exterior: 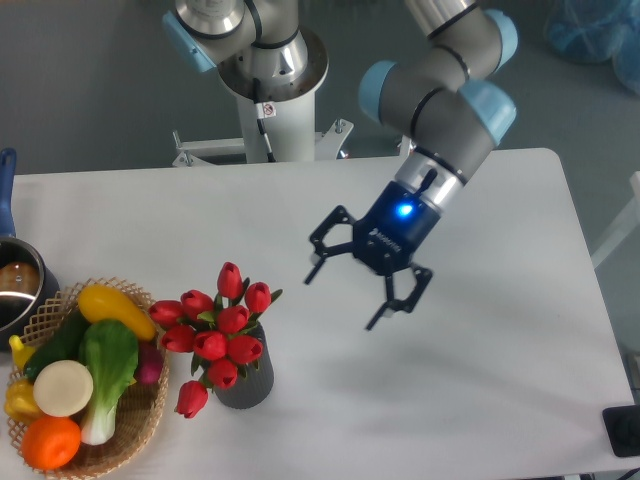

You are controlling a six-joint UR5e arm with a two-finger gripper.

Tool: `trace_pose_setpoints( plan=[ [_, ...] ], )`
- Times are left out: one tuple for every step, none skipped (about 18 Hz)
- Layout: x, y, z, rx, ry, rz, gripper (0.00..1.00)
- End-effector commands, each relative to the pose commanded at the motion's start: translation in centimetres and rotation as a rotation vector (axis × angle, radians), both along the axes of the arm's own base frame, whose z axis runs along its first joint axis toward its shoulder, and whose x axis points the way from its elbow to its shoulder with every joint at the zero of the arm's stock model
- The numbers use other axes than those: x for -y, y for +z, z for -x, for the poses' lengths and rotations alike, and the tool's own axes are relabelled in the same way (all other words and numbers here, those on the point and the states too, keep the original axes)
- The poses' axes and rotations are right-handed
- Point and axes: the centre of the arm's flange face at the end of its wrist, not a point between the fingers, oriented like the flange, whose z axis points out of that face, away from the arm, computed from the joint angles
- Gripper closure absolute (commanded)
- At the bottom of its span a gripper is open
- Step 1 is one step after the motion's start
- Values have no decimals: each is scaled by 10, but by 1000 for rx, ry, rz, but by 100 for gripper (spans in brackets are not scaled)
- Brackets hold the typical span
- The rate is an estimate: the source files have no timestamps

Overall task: Insert the flowers into the vase
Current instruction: 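Open the gripper to release the tulips and lift away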

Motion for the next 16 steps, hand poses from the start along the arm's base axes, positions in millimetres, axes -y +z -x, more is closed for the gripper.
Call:
trace_pose_setpoints(
  plan=[
    [5, -2, 5, -49, 22, 75, 0],
    [9, -5, 9, -91, 22, 130, 0],
    [11, -7, 13, -127, 10, 162, 0],
    [14, -6, 19, -158, -2, 178, 0],
    [20, -3, 27, -174, 6, 188, 0],
    [24, -6, 36, -178, 21, 211, 0],
    [27, -12, 42, -188, 33, 250, 0],
    [30, -16, 47, -205, 48, 304, 0],
    [35, -26, 53, -219, 67, 373, 0],
    [38, -34, 58, -238, 80, 446, 0],
    [39, -36, 60, -241, 79, 458, 0],
    [40, -36, 62, -245, 79, 460, 0],
    [40, -36, 62, -247, 74, 462, 0],
    [41, -38, 62, -247, 67, 464, 0],
    [40, -40, 60, -245, 66, 468, 0],
    [40, -41, 60, -246, 68, 477, 0]
  ],
)
